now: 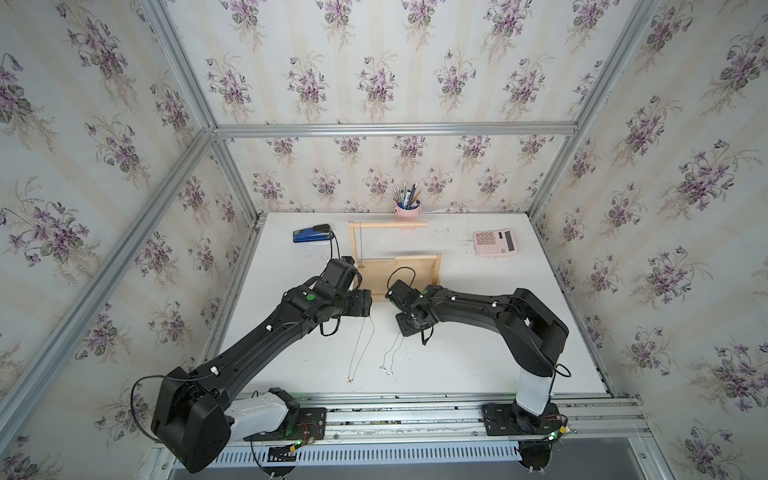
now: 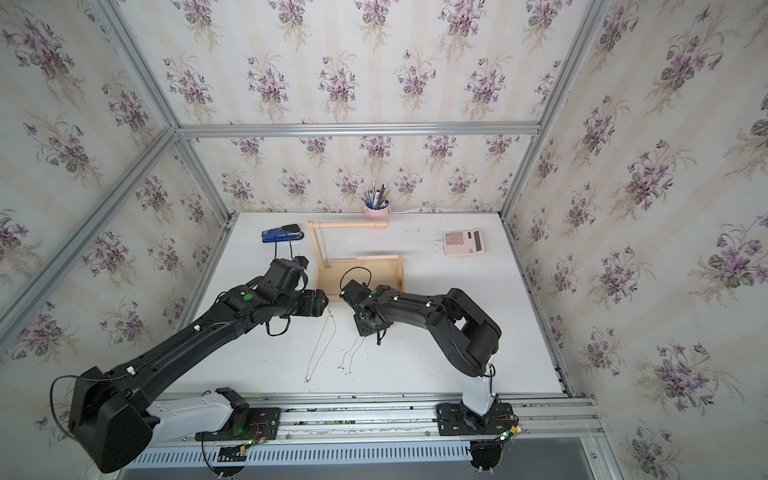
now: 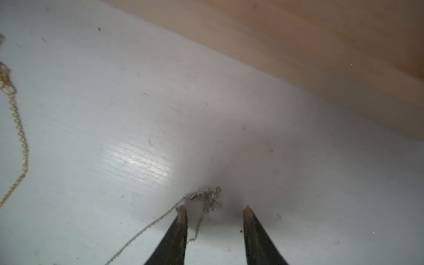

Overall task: Hang the necklace on the jewelry display stand
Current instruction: Pick up the necklace from the center of the board.

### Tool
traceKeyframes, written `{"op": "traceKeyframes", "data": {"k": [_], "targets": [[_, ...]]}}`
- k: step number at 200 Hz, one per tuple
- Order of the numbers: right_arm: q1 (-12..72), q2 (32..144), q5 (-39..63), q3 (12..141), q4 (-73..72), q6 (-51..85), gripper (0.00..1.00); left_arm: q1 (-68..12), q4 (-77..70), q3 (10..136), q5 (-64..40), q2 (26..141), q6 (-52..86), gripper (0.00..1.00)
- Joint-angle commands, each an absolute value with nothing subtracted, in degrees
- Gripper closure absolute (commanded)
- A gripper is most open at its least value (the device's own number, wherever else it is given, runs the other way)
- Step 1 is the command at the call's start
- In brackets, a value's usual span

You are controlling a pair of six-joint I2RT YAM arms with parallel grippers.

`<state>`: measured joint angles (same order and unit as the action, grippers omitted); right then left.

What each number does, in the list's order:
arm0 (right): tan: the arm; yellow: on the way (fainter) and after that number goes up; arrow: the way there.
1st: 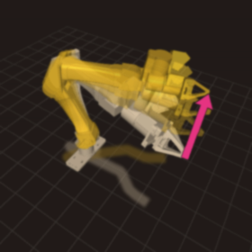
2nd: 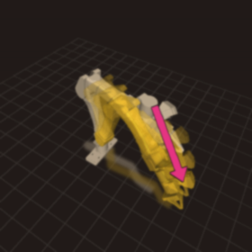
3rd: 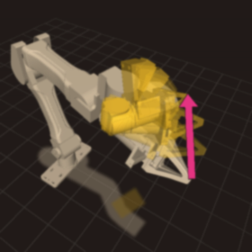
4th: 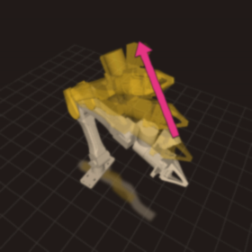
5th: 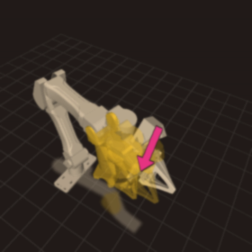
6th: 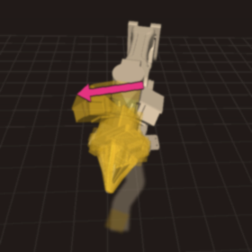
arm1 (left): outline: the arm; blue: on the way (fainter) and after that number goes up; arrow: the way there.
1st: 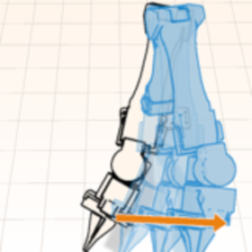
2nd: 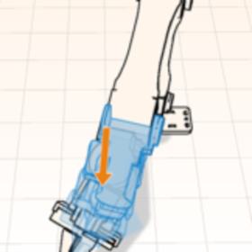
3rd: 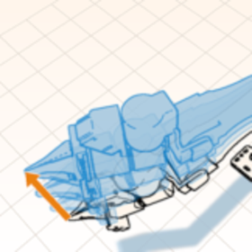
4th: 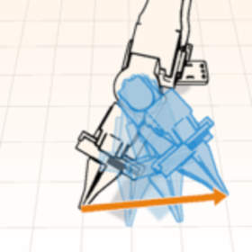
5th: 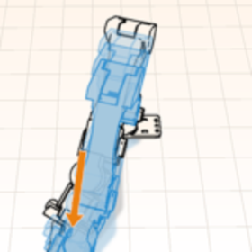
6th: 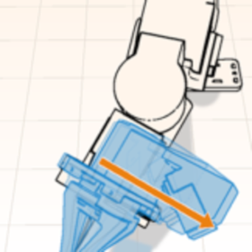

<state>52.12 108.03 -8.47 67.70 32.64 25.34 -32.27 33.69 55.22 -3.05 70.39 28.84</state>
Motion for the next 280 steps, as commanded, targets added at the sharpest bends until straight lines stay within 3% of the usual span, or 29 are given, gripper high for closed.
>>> {"op": "traceKeyframes", "data": {"k": [1,61,89,158,229,280], "targets": [[52.12,109.22,-8.1,67.63,33.12,24.71,0.61,-32.26,33.51,55.26,-2.46,70.35,28.2,0.17],[52.15,109.83,-7.49,66.69,34.16,25.09,0.72,-32.26,33.32,55.28,-2.46,70.48,28.19,0.17],[52.12,109.9,-7.04,66.36,34.69,25.01,0.84,-32.26,33.1,55.18,-2.31,70.58,28.17,0.17],[52.12,109.23,-6.04,65.81,34.82,24.46,1.0,-32.26,32.89,55.22,-2.2,71.18,28.21,0.17],[52.12,105.2,-6.59,68.89,36.45,23.73,1.0,-32.19,32.02,54.06,-2.37,70.82,28.21,0.18],[52.19,100.85,-5.65,71.32,39.09,22.93,1.0,-32.0,30.02,53.44,-3.76,71.76,28.32,0.25]]}}
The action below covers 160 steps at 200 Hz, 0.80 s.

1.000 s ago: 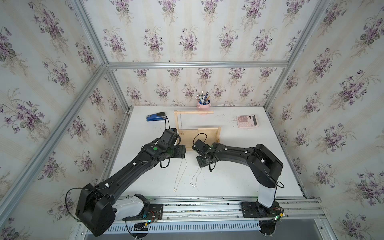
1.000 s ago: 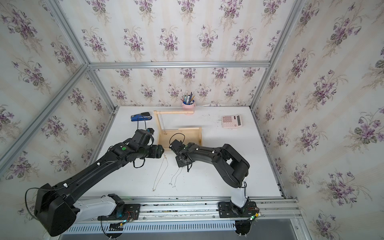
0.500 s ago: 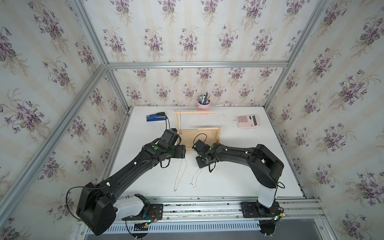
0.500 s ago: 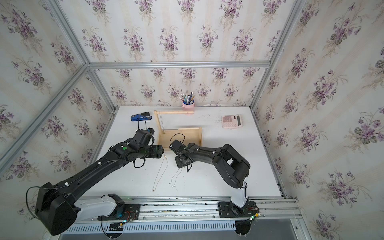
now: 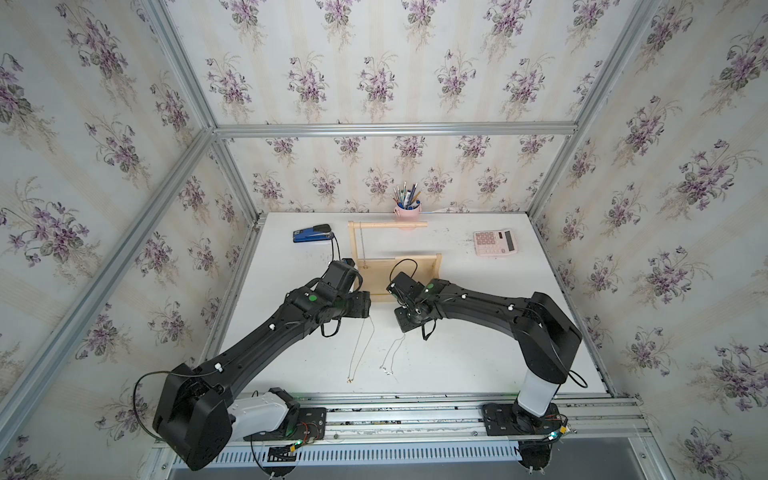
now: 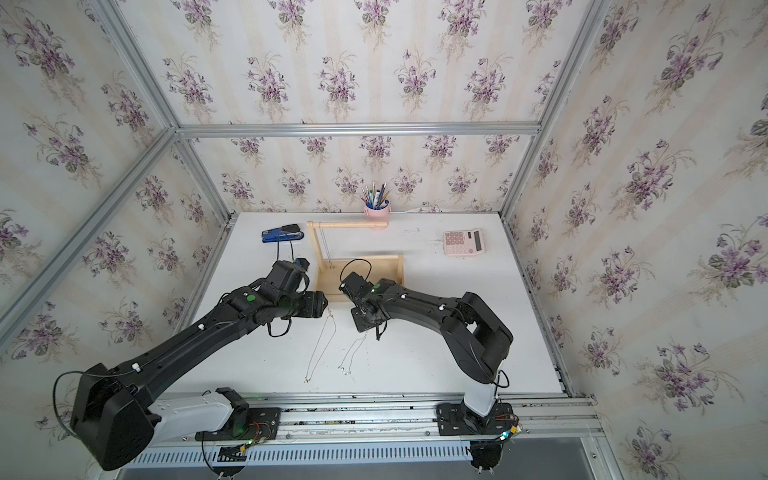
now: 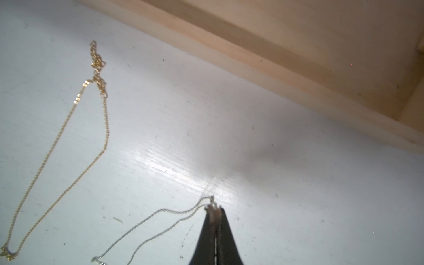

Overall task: Hang the necklace on the jewelry display stand
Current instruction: Pick up the necklace from the center of the board.

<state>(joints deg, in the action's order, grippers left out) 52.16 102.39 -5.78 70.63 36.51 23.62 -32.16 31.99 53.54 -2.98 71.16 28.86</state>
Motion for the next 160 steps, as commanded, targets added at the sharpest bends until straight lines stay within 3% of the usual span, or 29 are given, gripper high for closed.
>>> {"op": "traceKeyframes", "data": {"k": [1,80,119,160], "targets": [[52.15,100.79,-5.64,71.34,39.15,22.93,1.0,-31.99,29.95,53.44,-3.86,71.78,28.26,0.25],[52.19,93.49,-3.02,81.3,47.43,22.43,1.0,-31.63,17.59,48.83,-15.12,66.01,27.3,0.32],[52.12,90.83,-0.1,89.3,51.75,21.54,1.0,-31.62,14.05,49.75,-20.2,63.55,25.1,0.49],[52.12,90.43,1.25,96.94,55.55,19.8,1.0,-32.43,14.42,54.54,-25.08,64.04,21.93,0.5]]}}
